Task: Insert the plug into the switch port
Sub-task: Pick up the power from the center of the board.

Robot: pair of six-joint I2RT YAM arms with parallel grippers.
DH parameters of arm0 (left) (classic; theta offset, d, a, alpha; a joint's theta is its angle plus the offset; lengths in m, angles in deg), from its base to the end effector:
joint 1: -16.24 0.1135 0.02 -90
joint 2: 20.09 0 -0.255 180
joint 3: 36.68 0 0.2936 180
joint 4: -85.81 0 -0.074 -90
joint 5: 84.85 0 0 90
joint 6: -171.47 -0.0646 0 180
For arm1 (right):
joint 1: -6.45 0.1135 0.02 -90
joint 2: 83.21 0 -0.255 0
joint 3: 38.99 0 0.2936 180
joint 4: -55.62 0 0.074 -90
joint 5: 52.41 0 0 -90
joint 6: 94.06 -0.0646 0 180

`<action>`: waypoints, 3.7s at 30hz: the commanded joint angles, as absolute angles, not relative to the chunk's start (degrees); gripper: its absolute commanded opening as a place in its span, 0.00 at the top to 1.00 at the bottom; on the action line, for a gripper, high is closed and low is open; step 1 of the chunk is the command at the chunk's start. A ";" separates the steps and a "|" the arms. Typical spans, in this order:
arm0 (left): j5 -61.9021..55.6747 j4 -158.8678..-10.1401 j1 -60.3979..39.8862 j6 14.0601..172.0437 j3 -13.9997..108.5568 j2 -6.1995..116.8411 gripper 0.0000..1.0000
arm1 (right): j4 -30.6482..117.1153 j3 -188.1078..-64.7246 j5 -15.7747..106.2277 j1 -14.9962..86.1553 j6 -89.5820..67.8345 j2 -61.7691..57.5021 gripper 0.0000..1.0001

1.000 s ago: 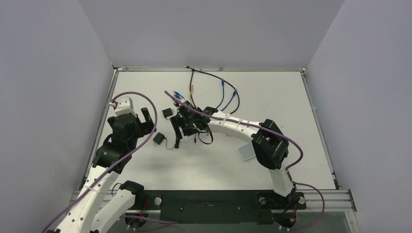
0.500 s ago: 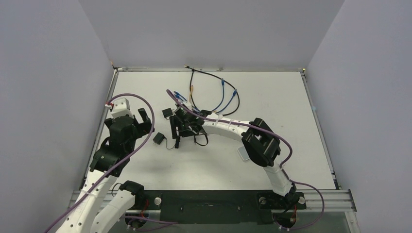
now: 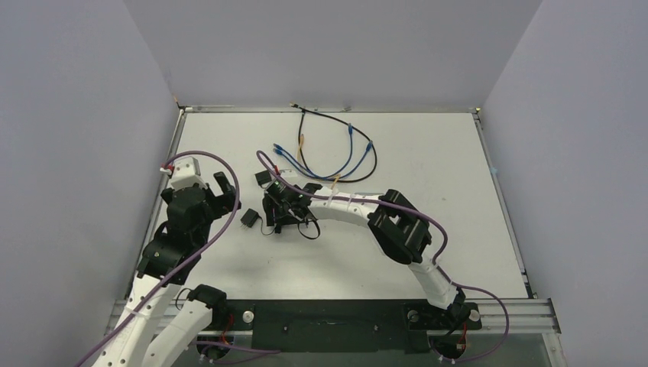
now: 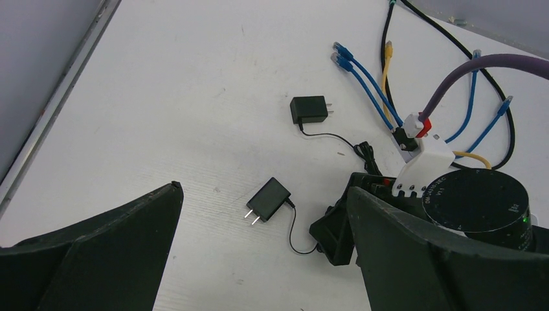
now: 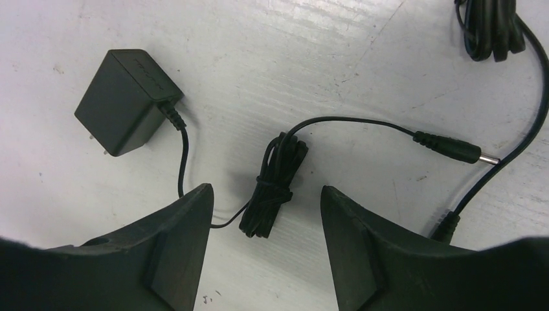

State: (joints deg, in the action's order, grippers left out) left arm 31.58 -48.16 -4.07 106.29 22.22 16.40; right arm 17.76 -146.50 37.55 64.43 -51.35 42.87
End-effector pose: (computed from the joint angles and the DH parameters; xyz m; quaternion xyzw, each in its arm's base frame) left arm 0.2043 -0.0450 0.3242 -0.1571 0.8091 -0.0278 0.5655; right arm 0.2785 0.4452 0.1106 -0.0891 0.9532 0.2293 0.1755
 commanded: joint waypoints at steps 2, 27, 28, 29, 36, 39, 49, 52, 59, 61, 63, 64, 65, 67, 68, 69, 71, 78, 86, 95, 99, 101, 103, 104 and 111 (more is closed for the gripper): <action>32.61 -48.56 -4.88 106.34 23.89 15.24 0.01 | 17.99 -147.68 32.30 65.15 -54.05 43.84 0.45; 34.74 -48.20 -8.71 105.99 23.76 11.54 0.01 | 12.26 -150.75 23.82 68.11 -54.01 49.56 0.81; 35.11 -48.03 -8.72 106.03 23.83 11.35 0.01 | 12.16 -150.53 23.95 68.14 -54.00 49.49 0.87; 35.33 -47.90 -8.72 106.11 23.91 11.24 0.01 | 12.18 -150.44 24.00 68.15 -53.96 49.28 0.93; 35.00 -47.77 -8.72 106.05 24.06 11.46 0.01 | 14.08 -150.22 23.92 68.15 -52.93 45.99 1.00; 33.88 -48.21 -8.72 105.76 24.05 11.48 0.01 | 15.47 -149.67 23.62 68.15 -50.31 43.01 1.00; 32.10 -48.13 -8.72 105.73 26.86 11.31 0.01 | 23.30 -138.19 24.39 68.06 -40.76 25.27 1.00; 29.86 -48.18 -8.72 105.77 28.17 11.02 0.01 | 24.38 -135.21 26.15 68.01 -36.46 19.60 1.00; 20.06 -47.87 -8.63 104.24 32.42 13.21 0.01 | 23.95 -129.20 36.17 67.69 -26.48 8.80 1.00; 16.20 -47.89 -8.63 103.59 33.78 14.15 0.01 | 21.65 -128.82 40.12 67.63 -21.54 6.48 1.00; 12.43 -48.12 -8.63 103.02 34.87 14.93 0.01 | 19.07 -128.49 43.60 67.70 -17.69 3.95 1.00; 9.74 -48.19 -8.63 102.93 35.58 15.54 0.01 | 18.31 -128.31 45.95 67.71 -16.41 3.17 1.00; 8.32 -48.24 -8.63 102.68 35.93 15.88 0.01 | 16.77 -127.82 47.13 67.76 -13.63 1.51 1.00; 3.79 -48.32 -8.63 102.47 36.71 16.84 0.01 | 14.71 -126.64 51.70 67.79 -8.99 -1.18 1.00; 0.41 -48.48 -8.63 102.39 37.05 17.49 0.01 | 14.28 -125.40 54.36 68.02 -7.58 -2.12 1.00; -1.22 -48.65 -8.63 101.93 37.26 17.78 0.01 | 13.96 -124.52 55.38 68.17 -4.57 -4.38 1.00; -5.98 -48.87 -8.63 101.23 37.33 18.44 0.01 | 13.81 -121.97 58.76 68.65 -0.55 -7.77 1.00; -24.19 -52.37 -8.55 99.30 35.31 18.49 0.00 | 9.31 -117.29 73.67 69.12 11.50 -17.42 1.00; -46.51 -66.13 -8.56 104.66 30.05 15.79 0.11 | 5.93 -117.95 85.49 68.99 16.32 -23.68 1.00; -64.32 -90.14 -8.78 116.80 24.32 13.43 0.25 | 2.55 -122.89 98.70 68.90 17.95 -22.98 1.00; -66.99 -93.19 -9.47 117.70 23.76 12.68 0.27 | 2.57 -125.00 104.45 68.41 17.87 -22.42 1.00; -67.90 -94.41 -10.23 117.38 23.28 12.32 0.27 | 2.59 -126.52 107.16 68.29 17.69 -21.67 1.00; -68.56 -95.26 -11.19 116.83 22.79 11.84 0.27 | 2.67 -128.23 109.55 68.02 17.28 -20.19 1.00; -68.83 -95.33 -11.88 116.15 22.52 11.70 0.27 | 2.73 -128.84 111.04 67.81 16.94 -19.80 1.00; -68.87 -93.19 -13.36 110.79 22.36 11.84 0.29 | 2.87 -135.99 118.33 67.70 16.32 -15.00 1.00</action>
